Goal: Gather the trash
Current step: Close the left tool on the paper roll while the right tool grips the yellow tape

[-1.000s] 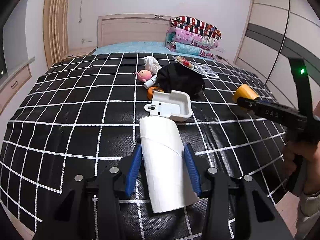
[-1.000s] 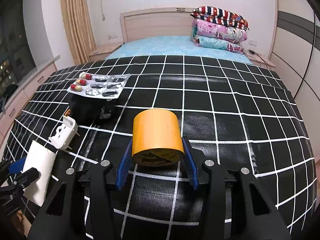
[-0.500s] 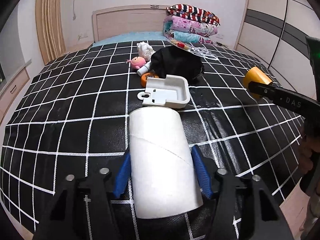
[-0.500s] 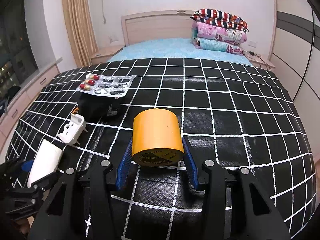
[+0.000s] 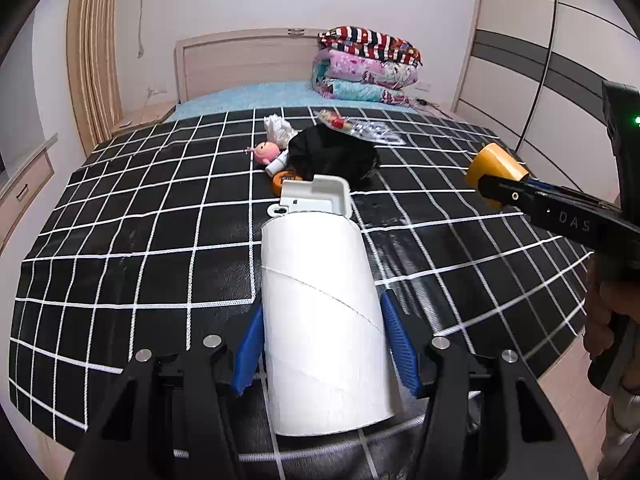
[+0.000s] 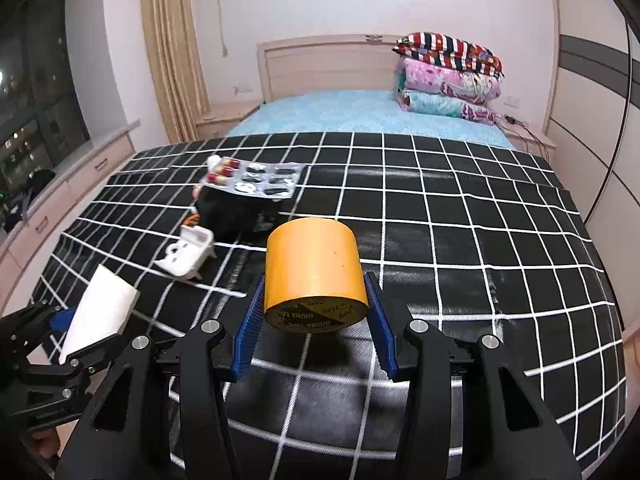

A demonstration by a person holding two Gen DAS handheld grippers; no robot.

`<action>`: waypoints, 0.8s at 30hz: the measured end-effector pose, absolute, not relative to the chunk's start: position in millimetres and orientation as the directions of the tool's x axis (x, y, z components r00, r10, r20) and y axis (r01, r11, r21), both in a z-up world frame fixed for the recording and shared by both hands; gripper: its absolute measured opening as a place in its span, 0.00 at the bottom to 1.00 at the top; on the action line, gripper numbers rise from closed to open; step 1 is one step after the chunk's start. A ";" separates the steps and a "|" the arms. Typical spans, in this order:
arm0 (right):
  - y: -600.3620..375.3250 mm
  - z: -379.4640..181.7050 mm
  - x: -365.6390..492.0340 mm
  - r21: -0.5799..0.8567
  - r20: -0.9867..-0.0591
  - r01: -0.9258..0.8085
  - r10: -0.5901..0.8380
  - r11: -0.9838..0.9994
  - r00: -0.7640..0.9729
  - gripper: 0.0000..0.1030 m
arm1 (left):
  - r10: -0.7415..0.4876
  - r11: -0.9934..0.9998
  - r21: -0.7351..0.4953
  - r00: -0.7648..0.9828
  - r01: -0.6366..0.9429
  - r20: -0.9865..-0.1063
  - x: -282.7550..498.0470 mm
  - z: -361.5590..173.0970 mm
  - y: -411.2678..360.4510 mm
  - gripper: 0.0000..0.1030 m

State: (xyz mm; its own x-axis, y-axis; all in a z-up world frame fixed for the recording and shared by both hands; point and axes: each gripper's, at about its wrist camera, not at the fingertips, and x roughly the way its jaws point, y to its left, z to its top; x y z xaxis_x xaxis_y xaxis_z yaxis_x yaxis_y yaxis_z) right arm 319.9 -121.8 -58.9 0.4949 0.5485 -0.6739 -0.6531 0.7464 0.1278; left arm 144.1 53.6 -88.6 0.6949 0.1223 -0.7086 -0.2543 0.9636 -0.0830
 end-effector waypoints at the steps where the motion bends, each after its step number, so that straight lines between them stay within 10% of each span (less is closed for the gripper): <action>1: -123.3 -56.1 314.7 0.127 -0.670 -0.656 0.552 0.744 0.497 0.46 | 0.120 0.964 -0.085 0.700 -0.250 -0.704 140.3 -85.8 51.9 0.52; 24: -182.2 -35.3 199.6 0.121 -0.639 -0.722 0.610 0.681 0.468 0.46 | 0.010 0.987 -0.111 0.736 -0.116 -0.677 57.3 -61.4 5.6 0.52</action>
